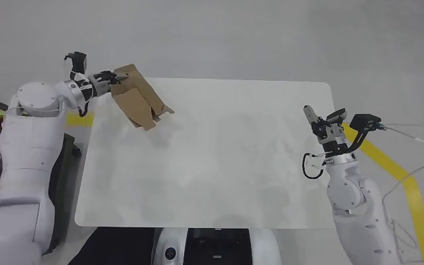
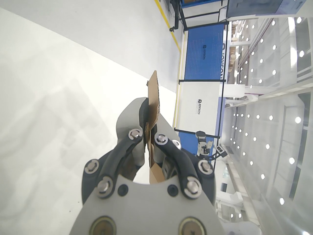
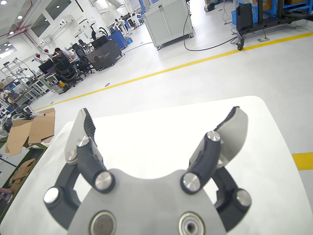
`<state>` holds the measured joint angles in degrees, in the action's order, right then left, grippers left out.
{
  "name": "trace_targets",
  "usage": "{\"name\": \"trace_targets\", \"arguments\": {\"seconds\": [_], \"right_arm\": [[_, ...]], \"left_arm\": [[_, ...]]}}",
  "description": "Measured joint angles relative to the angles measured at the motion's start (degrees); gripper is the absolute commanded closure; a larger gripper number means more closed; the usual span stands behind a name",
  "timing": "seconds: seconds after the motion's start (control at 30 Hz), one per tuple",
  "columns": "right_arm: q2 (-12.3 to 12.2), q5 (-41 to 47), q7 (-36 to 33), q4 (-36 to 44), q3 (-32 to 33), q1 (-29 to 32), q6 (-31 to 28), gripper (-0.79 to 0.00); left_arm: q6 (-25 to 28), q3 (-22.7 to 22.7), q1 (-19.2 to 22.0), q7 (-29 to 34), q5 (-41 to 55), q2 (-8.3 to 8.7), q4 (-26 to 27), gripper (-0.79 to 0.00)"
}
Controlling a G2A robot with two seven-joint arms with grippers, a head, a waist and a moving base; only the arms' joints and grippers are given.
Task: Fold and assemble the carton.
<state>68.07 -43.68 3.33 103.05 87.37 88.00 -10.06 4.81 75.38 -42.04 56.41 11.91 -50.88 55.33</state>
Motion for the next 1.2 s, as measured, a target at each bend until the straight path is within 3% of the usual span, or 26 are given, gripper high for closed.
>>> {"name": "trace_targets", "arguments": {"seconds": [0.5,0.8,1.0,1.2], "right_arm": [[0.0,0.0,0.0,0.0,0.0,0.0,0.0,-0.785],[0.0,0.0,0.0,0.0,0.0,0.0,0.0,-0.785],[0.0,0.0,0.0,0.0,0.0,0.0,0.0,-0.785],[0.0,0.0,0.0,0.0,0.0,0.0,0.0,-0.785]], "left_arm": [[-4.82,-7.97,-1.43,-3.29,-1.41,-2.17,16.65,0.0],[-5.23,-10.42,-3.59,-2.18,-1.47,-2.67,26.9,0.0],[-4.91,-10.55,-5.21,-1.23,-1.26,-2.67,31.39,0.0],[-4.5,-10.45,-5.46,-0.14,-1.12,-2.59,31.77,0.0]]}}
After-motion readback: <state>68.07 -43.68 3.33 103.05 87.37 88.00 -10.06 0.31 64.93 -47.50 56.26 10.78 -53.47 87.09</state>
